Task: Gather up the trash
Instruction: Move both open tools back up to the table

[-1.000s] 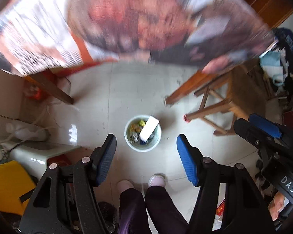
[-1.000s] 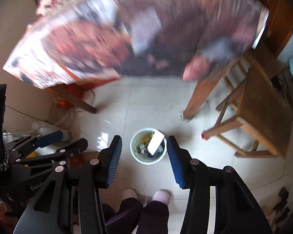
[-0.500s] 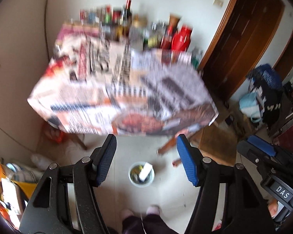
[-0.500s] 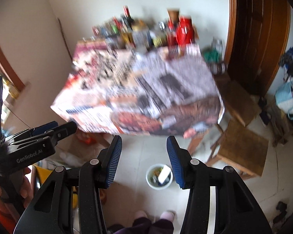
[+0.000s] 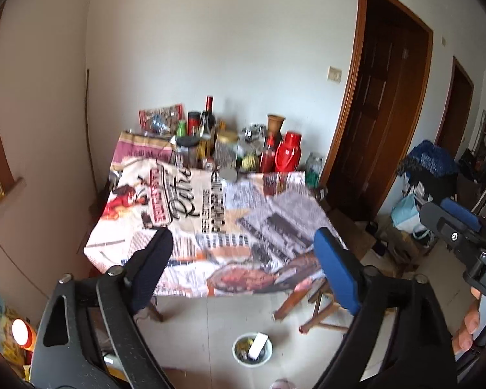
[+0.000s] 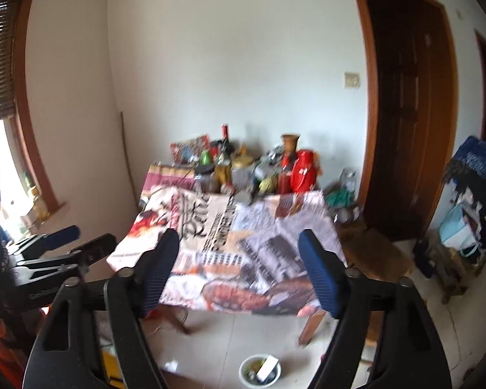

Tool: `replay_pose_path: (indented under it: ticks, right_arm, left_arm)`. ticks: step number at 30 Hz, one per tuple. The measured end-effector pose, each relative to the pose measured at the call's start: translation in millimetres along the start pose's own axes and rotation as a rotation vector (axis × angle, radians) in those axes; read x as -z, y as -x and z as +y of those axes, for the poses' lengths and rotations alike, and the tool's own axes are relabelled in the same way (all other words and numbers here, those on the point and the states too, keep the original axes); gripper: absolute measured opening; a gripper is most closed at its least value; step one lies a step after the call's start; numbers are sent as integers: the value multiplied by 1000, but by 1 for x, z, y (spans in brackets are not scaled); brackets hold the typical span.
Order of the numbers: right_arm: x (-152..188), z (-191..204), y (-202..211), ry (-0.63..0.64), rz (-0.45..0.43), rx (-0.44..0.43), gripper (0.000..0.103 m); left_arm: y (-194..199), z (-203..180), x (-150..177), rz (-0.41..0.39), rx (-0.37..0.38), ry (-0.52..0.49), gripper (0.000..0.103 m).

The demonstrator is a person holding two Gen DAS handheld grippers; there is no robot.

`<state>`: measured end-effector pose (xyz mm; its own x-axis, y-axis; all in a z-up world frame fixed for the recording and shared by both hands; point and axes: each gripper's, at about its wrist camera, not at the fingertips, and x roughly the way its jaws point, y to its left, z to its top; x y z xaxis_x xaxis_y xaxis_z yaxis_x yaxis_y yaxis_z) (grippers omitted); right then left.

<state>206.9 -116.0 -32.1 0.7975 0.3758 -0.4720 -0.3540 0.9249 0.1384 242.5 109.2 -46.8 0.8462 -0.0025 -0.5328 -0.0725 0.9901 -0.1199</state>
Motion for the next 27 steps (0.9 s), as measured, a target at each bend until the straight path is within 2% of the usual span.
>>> replay_pose_path:
  ticks: [4,10,15,21,27]
  right_arm:
    - [-11,-15,-19,-23,17,-3,78]
    - [-28,-45,-56,-19,8,14,79]
    - [-57,-73,-93,-12,16,-35,79]
    - [-97,-104,-141,57,22,-91,79]
    - [-110,-130,-187,97,53,-112,79]
  left_arm:
    - [-10,-3,-15,-22,-16,0,98]
    - [-48,-14,-35,-44,-46,14,98]
    - [-95,-30,-66,-59,-84,37,98]
    - [-151,-50,-110,-70,-131,83,98]
    - [-208,-67,-132,-53,-179,101,98]
